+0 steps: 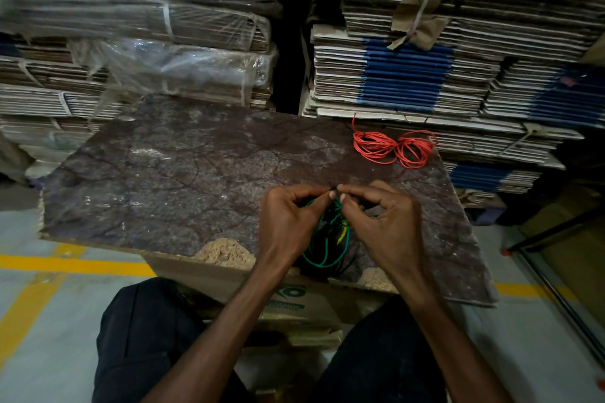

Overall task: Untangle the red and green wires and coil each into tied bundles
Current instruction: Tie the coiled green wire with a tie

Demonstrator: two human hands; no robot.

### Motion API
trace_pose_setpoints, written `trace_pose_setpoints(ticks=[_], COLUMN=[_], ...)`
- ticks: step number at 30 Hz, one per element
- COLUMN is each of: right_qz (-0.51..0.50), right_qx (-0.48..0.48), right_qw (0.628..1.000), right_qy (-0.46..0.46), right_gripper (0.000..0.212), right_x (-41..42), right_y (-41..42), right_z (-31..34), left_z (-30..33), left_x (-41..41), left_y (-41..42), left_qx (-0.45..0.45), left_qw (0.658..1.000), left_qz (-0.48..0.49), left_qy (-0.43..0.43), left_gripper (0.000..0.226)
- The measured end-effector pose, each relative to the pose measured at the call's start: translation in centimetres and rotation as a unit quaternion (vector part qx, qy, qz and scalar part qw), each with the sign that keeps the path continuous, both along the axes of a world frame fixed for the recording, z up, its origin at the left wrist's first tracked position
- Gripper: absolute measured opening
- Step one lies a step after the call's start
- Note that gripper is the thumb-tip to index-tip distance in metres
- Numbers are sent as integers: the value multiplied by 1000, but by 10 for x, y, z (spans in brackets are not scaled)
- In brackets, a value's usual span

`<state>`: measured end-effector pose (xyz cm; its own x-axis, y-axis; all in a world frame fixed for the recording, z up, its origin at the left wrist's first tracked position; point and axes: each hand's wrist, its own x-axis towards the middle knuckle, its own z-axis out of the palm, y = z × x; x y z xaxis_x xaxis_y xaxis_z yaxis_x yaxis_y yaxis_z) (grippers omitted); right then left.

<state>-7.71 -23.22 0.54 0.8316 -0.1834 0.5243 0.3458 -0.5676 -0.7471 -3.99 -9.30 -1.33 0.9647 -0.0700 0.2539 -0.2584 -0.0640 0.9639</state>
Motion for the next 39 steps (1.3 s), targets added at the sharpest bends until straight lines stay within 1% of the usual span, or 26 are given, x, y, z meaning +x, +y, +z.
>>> trace_pose_setpoints(ticks=[5,8,10,12,13,15,17,21,23,25,27,31,34,37,39], right_qz=[1,-7,-8,0,6,8,15,76,108,138,151,152,128,94,71], right_qx=[61,102,108,116,136,193,217,196,181,179,170,122,96,95,116], right_qw=[998,994,992,991,989,978,971,958,950,946,948,957,965,969,969], right_qy=[29,47,57,61,63,73,100,196,228,231,223,217,206,205,207], right_gripper=[8,9,9,6,4,7,9,9,9,8,12,23,28,30,30], right_x=[-1,1,2,1,1,3,8,18,21,22,23,25,29,30,31], right_y=[-2,-1,-2,-3,-3,-3,-7,-17,-20,-21,-22,-20,-18,-17,-15], right_z=[-1,-4,-5,-2,0,6,12,24,29,33,34,28,20,15,13], left_z=[2,2,1,0,0,1,2,-1,-1,-1,1,2,2,5,6], left_x=[-1,-2,-1,-1,-1,-2,-2,-2,-1,-1,-2,-2,-2,-3,-3], left_y=[2,1,1,2,2,2,1,0,0,0,1,1,1,0,-1], left_qx=[7,24,42,40,35,30,30,32,34,40,48,66,87,118,138], left_qw=[1000,1000,999,999,999,999,999,999,998,998,997,996,992,988,985], left_qz=[18,13,3,0,0,-2,-13,-42,-48,-50,-53,-64,-83,-89,-85], left_qy=[-6,-14,-22,-21,-20,-16,-13,-10,-10,-15,-20,-19,-23,-40,-54], left_gripper=[11,11,12,12,11,9,9,10,10,9,8,7,9,18,16])
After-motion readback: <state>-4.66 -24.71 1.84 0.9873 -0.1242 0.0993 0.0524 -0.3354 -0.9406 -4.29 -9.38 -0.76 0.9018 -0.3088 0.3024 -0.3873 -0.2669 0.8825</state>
